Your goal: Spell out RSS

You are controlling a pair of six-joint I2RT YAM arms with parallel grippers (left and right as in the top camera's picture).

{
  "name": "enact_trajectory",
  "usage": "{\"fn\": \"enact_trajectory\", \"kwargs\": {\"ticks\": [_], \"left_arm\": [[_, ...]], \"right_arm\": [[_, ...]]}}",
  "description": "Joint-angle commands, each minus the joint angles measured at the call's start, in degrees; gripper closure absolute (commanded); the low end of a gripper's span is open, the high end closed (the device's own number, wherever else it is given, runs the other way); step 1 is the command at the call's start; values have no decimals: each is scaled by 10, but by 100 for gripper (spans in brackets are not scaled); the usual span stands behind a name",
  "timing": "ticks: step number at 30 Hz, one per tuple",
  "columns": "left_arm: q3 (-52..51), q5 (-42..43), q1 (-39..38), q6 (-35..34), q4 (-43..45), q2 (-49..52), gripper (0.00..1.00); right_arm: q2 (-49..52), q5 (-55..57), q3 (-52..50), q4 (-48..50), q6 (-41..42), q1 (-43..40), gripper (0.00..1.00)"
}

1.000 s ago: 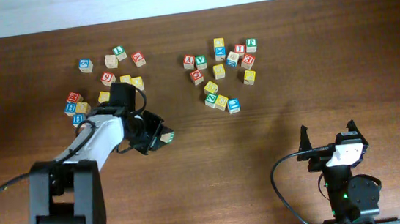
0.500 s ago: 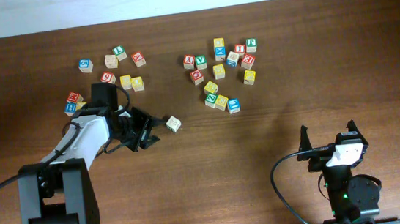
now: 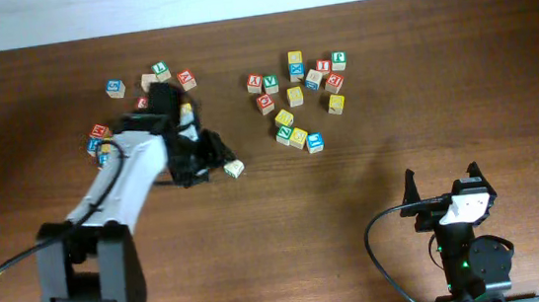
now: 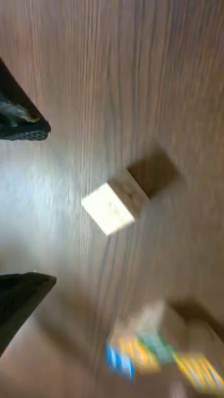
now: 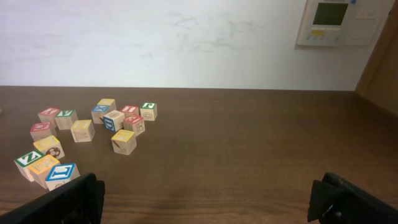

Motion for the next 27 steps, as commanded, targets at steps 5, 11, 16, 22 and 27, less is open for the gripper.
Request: {"fn": "enact_trajectory", "kwargs": {"ticks": [5, 11, 16, 22, 27], "left_arm": [[3, -219, -89, -101, -11, -9, 36], [2, -223, -119, -219, 12, -7, 35], [2, -290, -139, -279, 23, 21, 38], [2, -290, -141, -296, 28, 38, 50], [2, -290, -141, -316, 41, 41, 52]], "right_arm": [[-5, -1, -3, -4, 5, -4, 2], [-5, -1, -3, -4, 5, -4, 2], [-5, -1, -3, -4, 5, -4, 2], [-5, -1, -3, -4, 5, -4, 2], [-5, -1, -3, -4, 5, -4, 2]]}}
